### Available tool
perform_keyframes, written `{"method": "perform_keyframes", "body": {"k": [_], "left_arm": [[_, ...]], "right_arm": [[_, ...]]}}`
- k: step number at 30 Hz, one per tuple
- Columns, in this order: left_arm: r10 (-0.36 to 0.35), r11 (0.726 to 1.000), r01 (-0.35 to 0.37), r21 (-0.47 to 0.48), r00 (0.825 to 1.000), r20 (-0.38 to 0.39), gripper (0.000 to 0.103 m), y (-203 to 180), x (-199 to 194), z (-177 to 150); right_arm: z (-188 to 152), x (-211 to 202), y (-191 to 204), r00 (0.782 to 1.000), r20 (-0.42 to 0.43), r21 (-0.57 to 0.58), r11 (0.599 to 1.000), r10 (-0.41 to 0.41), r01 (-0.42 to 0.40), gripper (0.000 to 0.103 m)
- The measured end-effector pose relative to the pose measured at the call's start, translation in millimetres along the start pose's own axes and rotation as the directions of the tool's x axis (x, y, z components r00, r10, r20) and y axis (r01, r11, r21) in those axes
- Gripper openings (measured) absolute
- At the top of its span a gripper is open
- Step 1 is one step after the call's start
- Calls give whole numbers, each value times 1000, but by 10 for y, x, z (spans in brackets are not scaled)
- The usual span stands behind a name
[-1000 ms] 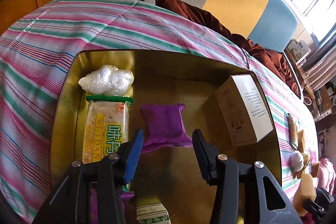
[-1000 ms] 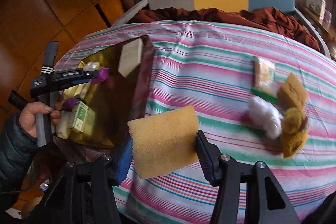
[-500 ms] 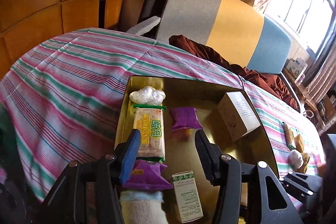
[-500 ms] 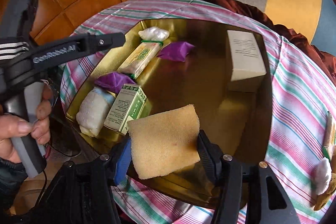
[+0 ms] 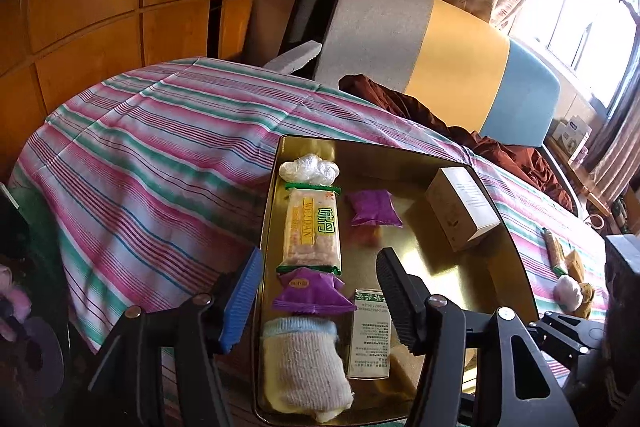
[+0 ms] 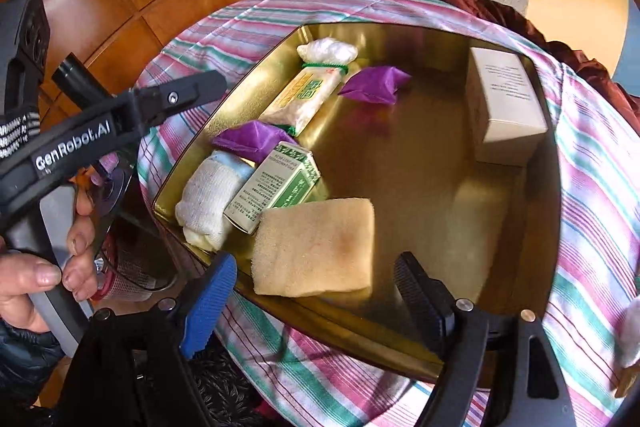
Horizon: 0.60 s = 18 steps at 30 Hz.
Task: Organize objects
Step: 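Lower the purple packet and sponge into the gold tray and open both grippers, then move both grippers back toward the remaining items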
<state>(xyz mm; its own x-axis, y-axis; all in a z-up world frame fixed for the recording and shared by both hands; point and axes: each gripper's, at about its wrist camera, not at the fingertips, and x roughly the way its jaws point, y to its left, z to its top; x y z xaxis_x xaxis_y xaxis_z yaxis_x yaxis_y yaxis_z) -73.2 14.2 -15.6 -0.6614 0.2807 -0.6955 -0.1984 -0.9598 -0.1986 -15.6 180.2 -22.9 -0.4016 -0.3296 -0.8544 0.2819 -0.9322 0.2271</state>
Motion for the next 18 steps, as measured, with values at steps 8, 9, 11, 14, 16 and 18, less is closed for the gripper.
{"method": "perform_keyframes", "body": {"k": [8,9,11,14,16,18], "left_arm": [[-9,998,7,62,1000,23,66,-263,-130,-64],[-11,997,9,72,1000,26,67,-305,-151,-77],[-16,995,13,101,999,32,69,-395,-184,-101],[-25,989,18,146,999,41,71,-547,-238,-133],[-32,985,24,173,999,44,71,-644,-263,-146],[-44,981,34,193,998,45,72,-730,-284,-156]], "right_arm": [[-62,-298,-202,993,67,40,994,-102,100,83],[-74,-328,-231,991,72,44,993,-113,110,83],[-108,-406,-296,987,85,57,990,-137,132,83],[-159,-523,-419,981,102,86,984,-164,155,83],[-191,-601,-520,977,111,108,979,-184,173,83],[-235,-690,-644,971,119,135,972,-208,191,83]]}}
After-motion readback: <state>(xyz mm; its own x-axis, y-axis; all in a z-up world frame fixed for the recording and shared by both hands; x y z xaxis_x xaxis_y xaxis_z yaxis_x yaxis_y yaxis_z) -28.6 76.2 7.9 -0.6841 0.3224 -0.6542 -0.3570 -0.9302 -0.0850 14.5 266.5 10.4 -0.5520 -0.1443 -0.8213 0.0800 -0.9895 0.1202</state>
